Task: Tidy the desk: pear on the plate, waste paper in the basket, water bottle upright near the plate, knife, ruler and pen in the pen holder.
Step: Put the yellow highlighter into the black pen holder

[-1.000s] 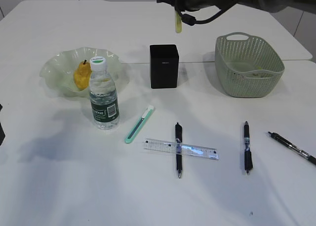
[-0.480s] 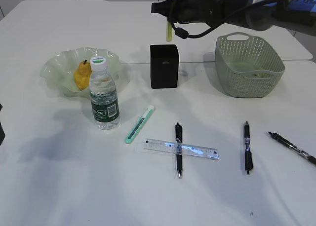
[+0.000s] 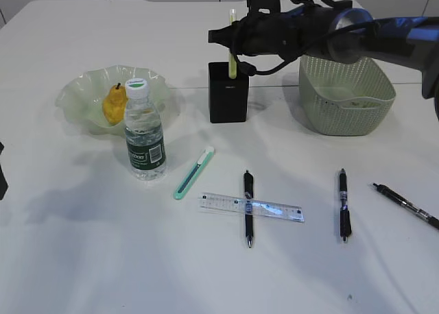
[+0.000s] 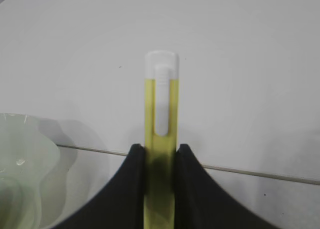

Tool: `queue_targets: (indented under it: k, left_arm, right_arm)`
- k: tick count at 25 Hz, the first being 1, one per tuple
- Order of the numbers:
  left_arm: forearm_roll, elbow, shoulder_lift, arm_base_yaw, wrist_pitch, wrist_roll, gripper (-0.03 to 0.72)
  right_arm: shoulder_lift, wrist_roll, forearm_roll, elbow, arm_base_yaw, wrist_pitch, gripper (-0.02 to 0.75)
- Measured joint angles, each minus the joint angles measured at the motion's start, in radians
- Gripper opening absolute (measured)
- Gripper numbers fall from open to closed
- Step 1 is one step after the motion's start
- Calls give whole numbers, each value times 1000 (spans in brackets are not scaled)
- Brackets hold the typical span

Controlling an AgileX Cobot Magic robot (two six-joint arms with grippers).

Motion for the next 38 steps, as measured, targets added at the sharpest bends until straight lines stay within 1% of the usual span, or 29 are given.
queue_targets:
  k: [7, 11, 15, 18, 24, 34, 38]
  left_arm:
    - [0, 0, 0, 0, -4, 0, 591]
    - [0, 0, 0, 0, -6, 0, 591]
    - [0, 0, 0, 0, -6, 0, 591]
    - [0, 0, 0, 0, -6, 0, 591]
    - [0, 0, 0, 0, -6, 0, 591]
    - [0, 0, 0, 0, -6, 0, 591]
    - [0, 0, 0, 0, 0, 0, 591]
  right_arm:
    - [2, 0, 0, 0, 0, -8, 107]
    - [2, 2, 0, 0, 0, -11, 155]
    - [2, 2, -4, 0, 0, -12, 228]
    - [2, 2, -4, 0, 0, -14, 244]
    - [2, 2, -4, 0, 0, -12, 251]
    - [-48, 2, -4, -2, 0, 216, 251]
    - [-74, -11, 24, -21, 0, 338, 251]
